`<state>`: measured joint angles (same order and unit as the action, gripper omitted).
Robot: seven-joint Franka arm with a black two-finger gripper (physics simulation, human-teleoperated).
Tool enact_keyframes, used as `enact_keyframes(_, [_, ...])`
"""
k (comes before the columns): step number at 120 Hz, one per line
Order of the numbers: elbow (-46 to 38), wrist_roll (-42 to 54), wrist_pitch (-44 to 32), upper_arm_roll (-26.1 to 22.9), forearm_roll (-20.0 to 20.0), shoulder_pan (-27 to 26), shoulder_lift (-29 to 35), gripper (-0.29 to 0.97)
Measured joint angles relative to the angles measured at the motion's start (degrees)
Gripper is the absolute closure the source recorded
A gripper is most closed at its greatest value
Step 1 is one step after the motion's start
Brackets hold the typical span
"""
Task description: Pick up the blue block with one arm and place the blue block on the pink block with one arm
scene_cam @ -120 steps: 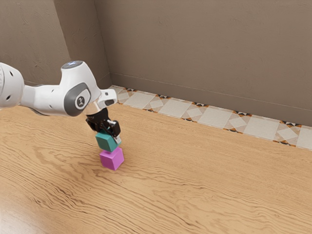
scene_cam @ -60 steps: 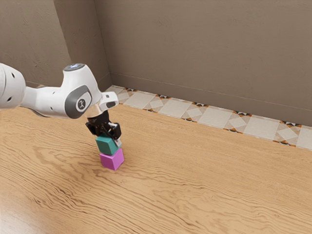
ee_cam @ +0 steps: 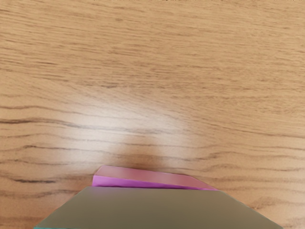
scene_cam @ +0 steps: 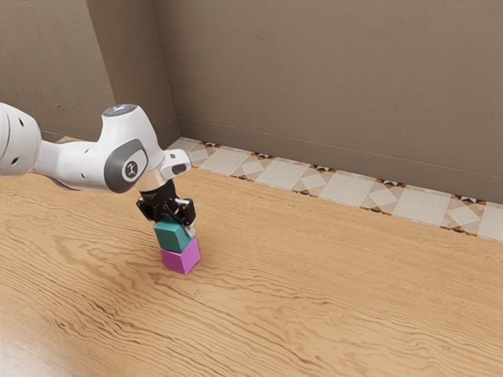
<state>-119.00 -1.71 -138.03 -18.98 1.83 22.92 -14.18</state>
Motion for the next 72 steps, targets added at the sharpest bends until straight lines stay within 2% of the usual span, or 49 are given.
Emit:
enact_keyframes(45, [0.1, -0.6, 0.0, 0.0, -0.2, -0.1, -0.1, 0.33])
enact_keyframes(54, [0.4, -0.4, 0.0, 0.0, -1.4, 0.0, -0.2, 0.27])
enact_keyframes(72, [0.8, 0.5, 0.1, -0.1, -2.2, -0.3, -0.4, 0.24])
